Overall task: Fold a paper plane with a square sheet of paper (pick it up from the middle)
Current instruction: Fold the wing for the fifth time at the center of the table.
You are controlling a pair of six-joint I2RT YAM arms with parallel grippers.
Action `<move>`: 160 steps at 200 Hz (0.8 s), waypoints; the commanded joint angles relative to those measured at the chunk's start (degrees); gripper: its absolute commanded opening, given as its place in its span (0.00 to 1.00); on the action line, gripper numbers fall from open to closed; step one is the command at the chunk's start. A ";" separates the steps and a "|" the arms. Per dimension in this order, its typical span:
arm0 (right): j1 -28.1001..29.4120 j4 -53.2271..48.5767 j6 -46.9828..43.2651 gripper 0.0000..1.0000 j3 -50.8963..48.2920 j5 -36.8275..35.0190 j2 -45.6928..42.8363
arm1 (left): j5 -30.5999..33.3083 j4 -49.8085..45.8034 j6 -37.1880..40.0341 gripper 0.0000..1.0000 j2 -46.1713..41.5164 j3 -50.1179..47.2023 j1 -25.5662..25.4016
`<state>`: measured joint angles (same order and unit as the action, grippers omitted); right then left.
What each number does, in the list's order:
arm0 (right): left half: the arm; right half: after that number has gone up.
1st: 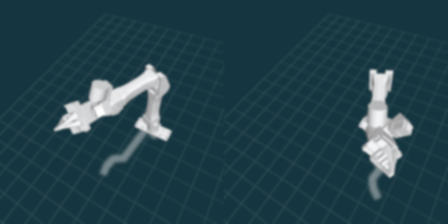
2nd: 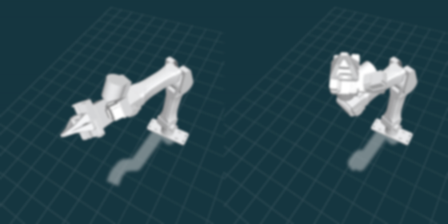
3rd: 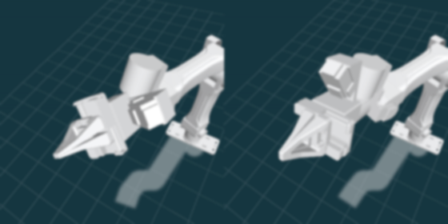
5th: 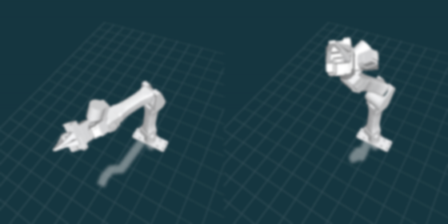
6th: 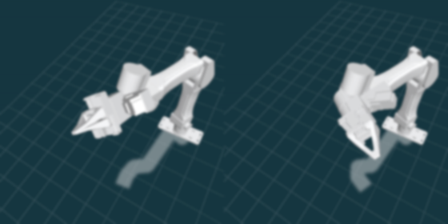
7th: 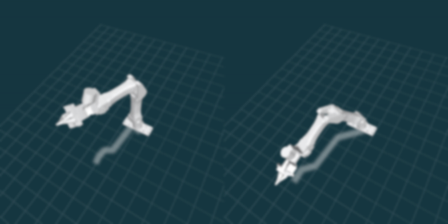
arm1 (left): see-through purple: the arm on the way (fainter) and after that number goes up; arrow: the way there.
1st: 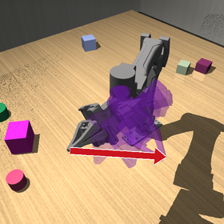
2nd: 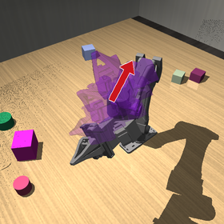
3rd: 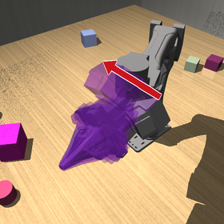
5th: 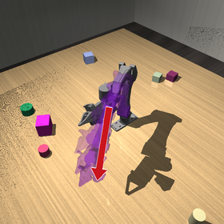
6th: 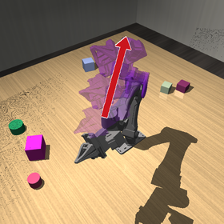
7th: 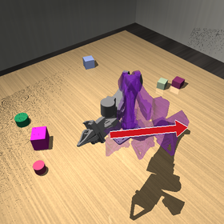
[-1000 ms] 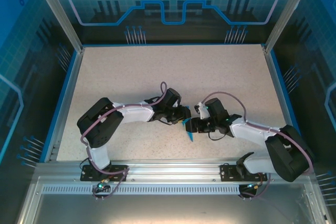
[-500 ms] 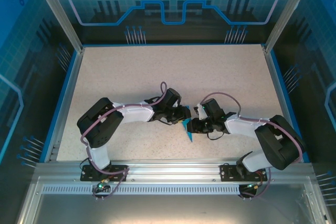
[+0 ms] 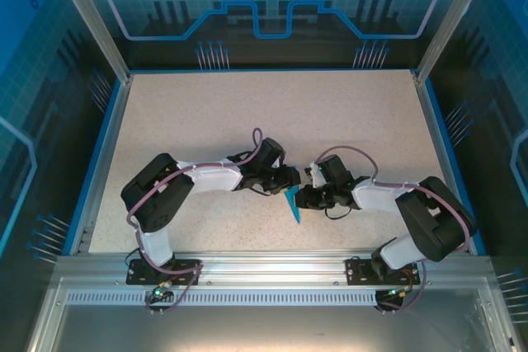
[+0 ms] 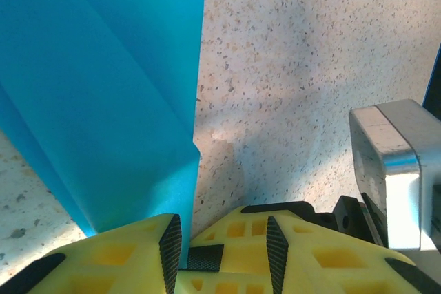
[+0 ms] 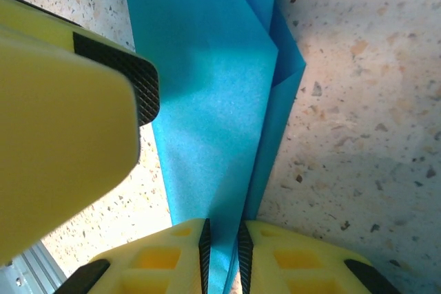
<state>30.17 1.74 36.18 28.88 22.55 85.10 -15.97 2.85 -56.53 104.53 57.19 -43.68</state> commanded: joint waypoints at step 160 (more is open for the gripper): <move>0.04 -7.41 3.00 0.23 -2.67 -4.21 -13.73 | -1.74 -0.39 1.21 0.40 6.65 1.83 0.24</move>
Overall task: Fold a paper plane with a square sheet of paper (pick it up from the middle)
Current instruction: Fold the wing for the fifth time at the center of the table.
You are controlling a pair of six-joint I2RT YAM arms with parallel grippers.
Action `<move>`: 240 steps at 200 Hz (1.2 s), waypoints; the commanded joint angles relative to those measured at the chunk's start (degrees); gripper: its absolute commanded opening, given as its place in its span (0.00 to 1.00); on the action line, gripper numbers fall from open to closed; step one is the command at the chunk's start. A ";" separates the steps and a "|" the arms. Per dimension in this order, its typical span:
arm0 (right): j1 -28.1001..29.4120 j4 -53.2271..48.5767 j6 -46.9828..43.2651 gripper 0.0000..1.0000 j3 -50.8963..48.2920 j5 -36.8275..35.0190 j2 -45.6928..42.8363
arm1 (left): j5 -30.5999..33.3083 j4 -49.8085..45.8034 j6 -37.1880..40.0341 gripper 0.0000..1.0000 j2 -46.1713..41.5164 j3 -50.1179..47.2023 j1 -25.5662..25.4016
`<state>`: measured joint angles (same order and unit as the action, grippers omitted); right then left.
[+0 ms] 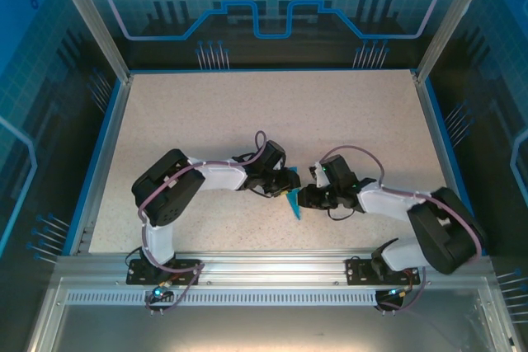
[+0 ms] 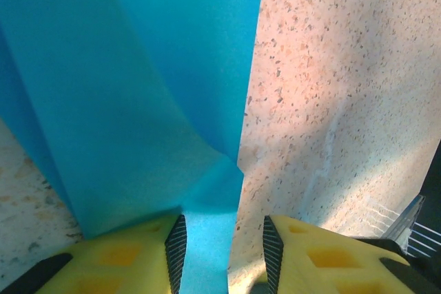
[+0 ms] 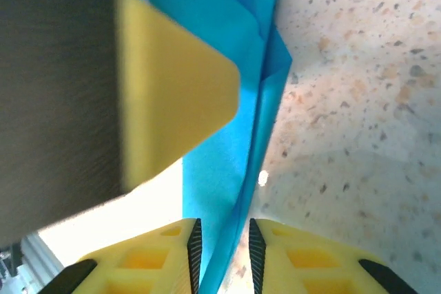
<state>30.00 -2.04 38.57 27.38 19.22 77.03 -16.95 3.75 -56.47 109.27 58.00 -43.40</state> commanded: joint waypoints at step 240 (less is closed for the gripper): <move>5.01 -0.28 2.49 0.14 -9.07 11.47 1.30 | -0.36 -2.95 0.83 0.39 2.43 1.24 -0.04</move>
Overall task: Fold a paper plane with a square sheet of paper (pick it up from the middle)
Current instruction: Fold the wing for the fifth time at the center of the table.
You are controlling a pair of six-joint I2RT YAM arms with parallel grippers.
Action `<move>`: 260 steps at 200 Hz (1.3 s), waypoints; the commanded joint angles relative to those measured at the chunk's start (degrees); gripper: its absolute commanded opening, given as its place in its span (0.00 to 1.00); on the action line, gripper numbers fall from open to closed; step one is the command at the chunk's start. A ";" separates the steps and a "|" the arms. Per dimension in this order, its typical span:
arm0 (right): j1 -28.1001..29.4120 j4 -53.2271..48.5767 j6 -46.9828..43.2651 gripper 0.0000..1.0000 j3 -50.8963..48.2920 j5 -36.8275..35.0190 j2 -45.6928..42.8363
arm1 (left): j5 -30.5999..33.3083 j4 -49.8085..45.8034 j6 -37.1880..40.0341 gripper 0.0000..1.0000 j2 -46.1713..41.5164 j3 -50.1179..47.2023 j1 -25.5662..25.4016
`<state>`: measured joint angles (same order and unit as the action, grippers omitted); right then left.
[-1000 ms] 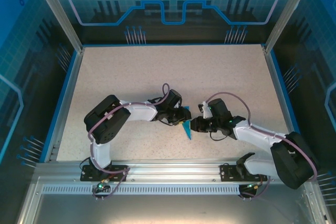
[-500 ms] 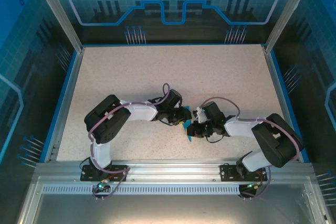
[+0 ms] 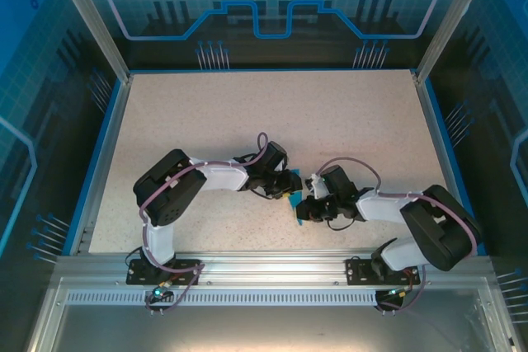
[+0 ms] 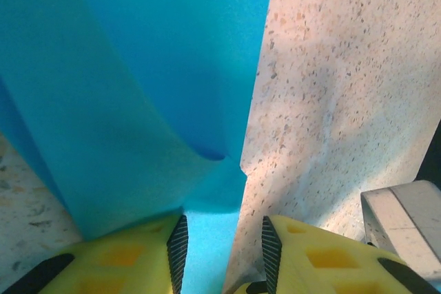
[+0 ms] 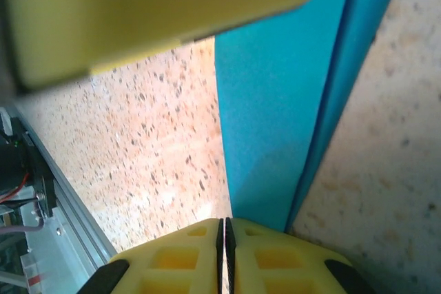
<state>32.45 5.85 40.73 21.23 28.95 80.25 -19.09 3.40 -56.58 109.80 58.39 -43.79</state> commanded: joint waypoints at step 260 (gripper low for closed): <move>1.04 -6.57 5.14 0.18 2.57 -2.25 -10.66 | 1.25 -2.34 1.02 0.38 1.20 1.09 0.45</move>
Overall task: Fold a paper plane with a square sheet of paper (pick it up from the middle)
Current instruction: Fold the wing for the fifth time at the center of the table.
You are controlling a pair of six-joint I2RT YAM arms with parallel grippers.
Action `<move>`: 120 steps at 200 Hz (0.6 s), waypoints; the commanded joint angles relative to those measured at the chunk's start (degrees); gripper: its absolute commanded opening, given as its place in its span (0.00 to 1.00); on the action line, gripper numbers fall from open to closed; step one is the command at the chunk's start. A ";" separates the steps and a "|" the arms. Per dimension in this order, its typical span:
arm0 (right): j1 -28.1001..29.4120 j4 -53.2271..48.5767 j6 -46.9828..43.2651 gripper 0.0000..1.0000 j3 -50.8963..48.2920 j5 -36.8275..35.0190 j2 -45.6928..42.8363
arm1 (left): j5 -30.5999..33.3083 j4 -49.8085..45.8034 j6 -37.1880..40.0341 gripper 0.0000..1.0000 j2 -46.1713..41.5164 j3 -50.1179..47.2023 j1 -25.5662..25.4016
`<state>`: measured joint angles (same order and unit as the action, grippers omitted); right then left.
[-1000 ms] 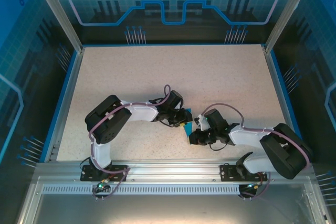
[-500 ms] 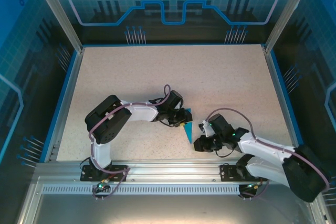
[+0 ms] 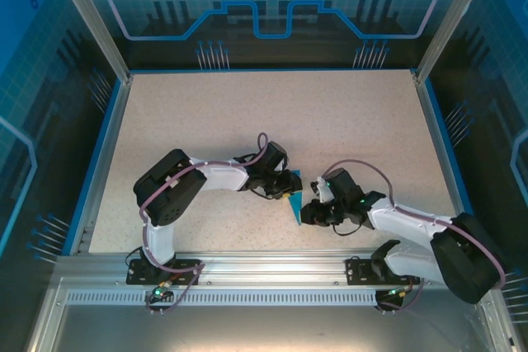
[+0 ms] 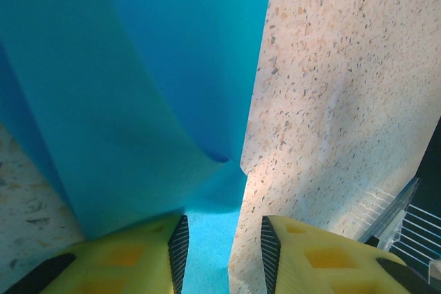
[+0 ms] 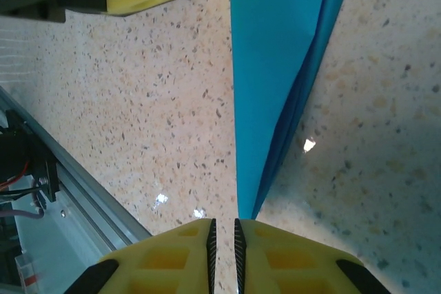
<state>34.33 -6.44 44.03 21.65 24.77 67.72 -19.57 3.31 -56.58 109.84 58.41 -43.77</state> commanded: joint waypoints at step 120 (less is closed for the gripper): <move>-1.97 7.97 -1.66 0.17 0.53 2.43 12.86 | 1.56 -1.65 0.68 0.38 -1.03 -0.49 0.36</move>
<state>33.89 1.41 44.80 24.05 27.20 77.71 -19.55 3.31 -56.58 109.84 58.41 -43.77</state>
